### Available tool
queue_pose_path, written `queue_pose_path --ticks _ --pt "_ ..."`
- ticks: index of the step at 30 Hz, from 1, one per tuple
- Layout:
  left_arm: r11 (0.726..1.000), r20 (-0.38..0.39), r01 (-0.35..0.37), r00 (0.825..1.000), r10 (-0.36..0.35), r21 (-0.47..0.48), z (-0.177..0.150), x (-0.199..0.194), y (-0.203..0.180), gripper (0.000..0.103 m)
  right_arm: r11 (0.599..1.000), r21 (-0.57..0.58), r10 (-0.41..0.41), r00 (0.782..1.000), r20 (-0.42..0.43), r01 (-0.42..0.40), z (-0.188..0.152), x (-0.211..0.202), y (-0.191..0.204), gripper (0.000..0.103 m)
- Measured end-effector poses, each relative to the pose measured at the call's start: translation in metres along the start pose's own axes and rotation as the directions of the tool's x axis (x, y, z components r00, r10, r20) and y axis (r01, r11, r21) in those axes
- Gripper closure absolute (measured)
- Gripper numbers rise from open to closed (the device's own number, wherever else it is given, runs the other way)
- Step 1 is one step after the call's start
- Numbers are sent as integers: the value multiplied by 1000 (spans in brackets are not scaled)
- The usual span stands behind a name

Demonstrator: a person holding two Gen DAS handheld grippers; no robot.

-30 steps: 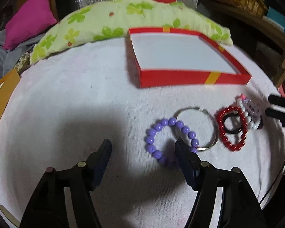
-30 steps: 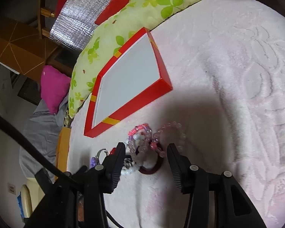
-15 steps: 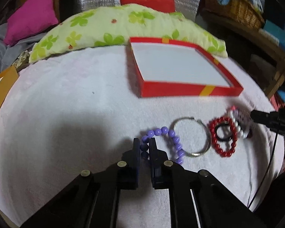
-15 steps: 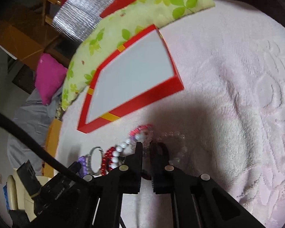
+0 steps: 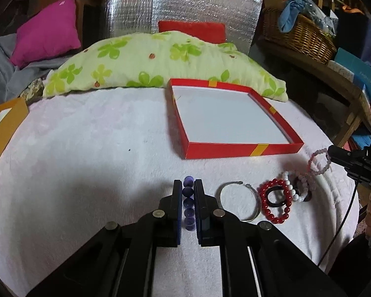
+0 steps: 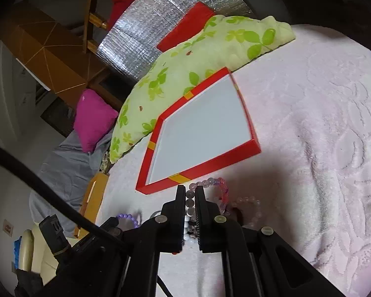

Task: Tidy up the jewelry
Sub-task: 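Lower the left gripper onto the purple beaded bracelet and grasp it, then carry the purple bracelet into the red tray and release it while the right gripper drops the pink-white bracelet there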

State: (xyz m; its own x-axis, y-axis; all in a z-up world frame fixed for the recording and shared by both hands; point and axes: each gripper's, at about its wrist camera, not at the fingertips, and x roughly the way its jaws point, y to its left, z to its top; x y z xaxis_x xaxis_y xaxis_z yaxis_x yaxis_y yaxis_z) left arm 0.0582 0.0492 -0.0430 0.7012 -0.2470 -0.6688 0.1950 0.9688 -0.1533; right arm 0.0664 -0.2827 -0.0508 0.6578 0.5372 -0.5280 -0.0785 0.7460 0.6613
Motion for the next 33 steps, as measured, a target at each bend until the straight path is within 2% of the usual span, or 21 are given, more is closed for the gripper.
queue_pose_path --ticks 7,10,15,19,21,24,27,30,33 --pt "1000 -5 24 1000 -24 -9 4 -1 1 94 1000 -9 23 1000 9 -23 5 2 9 94" --pt "999 -3 30 1000 -30 19 10 -3 -6 94 1000 -13 26 1000 1 -26 15 9 13 94" --pt "996 17 72 997 -73 60 49 4 -23 94 999 -18 30 999 12 -29 43 30 19 94" --pt "993 40 62 997 -66 100 86 33 -44 94 1000 -19 19 1000 -1 -19 61 55 23 94" --pt "993 39 65 997 -69 96 95 48 -51 93 1000 -24 19 1000 -8 -19 69 68 26 94" --pt "993 36 36 999 -41 112 96 70 -59 93 999 -36 11 1000 -27 -12 75 88 28 94" --pt "990 5 -23 1000 23 142 94 93 -67 93 999 -48 -28 998 -56 25 78 109 26 94" --pt "975 7 -102 995 102 199 89 103 -72 93 997 -52 -64 995 -70 60 80 122 19 94" --pt "964 7 -135 991 137 227 84 107 -72 93 995 -35 -92 993 -77 90 80 129 10 94"
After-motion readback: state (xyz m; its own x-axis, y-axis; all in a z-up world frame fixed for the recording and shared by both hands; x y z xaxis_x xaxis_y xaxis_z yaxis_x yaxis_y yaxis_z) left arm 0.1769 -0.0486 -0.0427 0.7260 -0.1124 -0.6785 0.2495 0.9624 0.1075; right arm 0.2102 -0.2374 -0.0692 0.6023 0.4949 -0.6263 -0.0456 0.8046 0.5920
